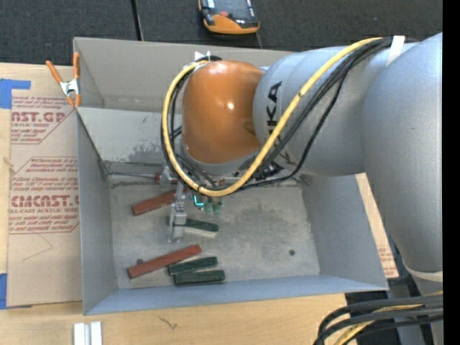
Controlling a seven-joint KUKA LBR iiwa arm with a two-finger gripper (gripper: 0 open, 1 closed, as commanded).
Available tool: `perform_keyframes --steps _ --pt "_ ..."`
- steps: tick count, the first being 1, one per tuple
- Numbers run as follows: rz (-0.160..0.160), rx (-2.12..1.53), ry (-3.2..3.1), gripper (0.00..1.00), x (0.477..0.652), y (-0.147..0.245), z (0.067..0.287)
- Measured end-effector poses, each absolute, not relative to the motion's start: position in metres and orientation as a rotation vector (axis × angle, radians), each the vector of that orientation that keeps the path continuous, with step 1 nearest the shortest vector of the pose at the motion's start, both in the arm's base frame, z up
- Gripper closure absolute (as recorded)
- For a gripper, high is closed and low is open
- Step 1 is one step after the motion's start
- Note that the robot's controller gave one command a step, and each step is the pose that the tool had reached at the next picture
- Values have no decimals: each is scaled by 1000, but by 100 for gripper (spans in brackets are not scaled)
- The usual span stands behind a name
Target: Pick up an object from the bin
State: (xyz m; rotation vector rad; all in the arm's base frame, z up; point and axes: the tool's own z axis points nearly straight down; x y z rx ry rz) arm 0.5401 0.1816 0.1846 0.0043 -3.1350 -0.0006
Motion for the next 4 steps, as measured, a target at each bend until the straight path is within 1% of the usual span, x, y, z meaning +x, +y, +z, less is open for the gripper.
perform_keyframes --steps 1,2,3,4 --pt "-3 1 -3142 0 542 181 189" --pt "-5 -97 -3145 0 550 146 118" --pt "-4 -36 -3145 0 560 120 70" --pt "-6 -212 -3137 0 561 119 71"
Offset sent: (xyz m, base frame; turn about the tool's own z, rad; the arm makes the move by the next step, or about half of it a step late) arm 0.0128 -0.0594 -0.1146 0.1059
